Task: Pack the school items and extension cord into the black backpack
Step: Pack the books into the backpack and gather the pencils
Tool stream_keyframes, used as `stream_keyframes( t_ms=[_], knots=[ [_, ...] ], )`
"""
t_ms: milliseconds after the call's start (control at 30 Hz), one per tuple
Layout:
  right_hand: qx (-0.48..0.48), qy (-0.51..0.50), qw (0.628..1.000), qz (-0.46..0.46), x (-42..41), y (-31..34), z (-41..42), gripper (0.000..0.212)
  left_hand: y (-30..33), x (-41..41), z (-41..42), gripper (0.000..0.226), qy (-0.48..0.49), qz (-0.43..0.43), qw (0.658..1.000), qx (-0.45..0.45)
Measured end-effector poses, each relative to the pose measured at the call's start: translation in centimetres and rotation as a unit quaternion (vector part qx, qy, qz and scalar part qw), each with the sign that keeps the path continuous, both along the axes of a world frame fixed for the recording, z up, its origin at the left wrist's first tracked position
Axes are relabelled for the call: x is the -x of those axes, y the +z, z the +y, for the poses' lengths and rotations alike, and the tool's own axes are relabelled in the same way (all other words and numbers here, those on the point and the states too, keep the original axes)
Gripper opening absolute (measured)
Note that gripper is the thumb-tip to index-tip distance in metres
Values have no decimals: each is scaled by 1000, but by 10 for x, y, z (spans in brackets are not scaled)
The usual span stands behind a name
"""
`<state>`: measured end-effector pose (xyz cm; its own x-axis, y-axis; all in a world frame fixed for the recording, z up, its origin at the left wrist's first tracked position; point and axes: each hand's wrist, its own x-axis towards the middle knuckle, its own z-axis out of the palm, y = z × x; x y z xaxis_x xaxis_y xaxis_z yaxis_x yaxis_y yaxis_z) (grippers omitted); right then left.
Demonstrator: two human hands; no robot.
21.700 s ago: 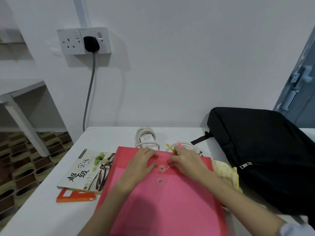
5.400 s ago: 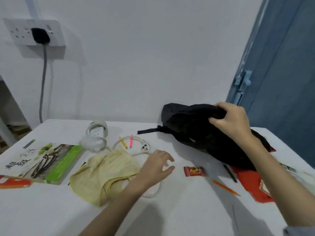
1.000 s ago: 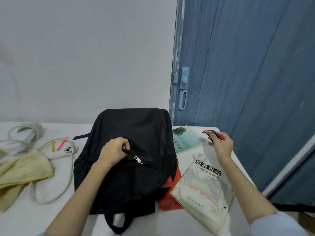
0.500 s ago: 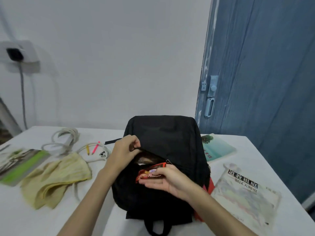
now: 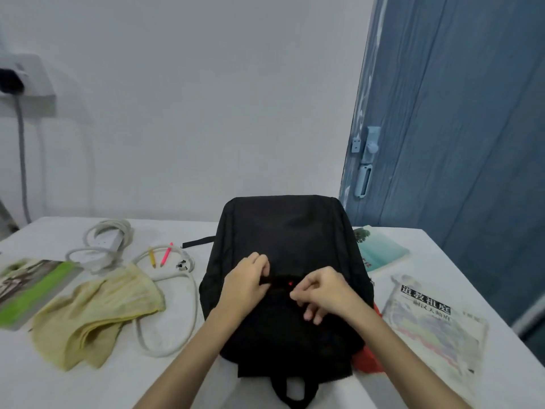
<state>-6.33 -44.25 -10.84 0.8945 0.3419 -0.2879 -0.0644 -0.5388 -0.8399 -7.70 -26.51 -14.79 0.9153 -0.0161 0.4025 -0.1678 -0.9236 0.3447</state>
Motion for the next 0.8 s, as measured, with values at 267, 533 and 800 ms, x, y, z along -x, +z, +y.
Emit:
stream_keyframes(
  t_ms=[267,533,800],
  knots=[
    [232,-15,933,-273,-1,-11,-21,26,12,-18,-23,33,14,-30,998,-59],
    [148,-47,949,-274,-28,-15,-45,25,5,-1,-45,37,-195,-37,977,-77],
    [101,-4,953,-285,-32,-16,-63,30,-8,-19,-58,37,-181,-100,942,-264]
  ],
)
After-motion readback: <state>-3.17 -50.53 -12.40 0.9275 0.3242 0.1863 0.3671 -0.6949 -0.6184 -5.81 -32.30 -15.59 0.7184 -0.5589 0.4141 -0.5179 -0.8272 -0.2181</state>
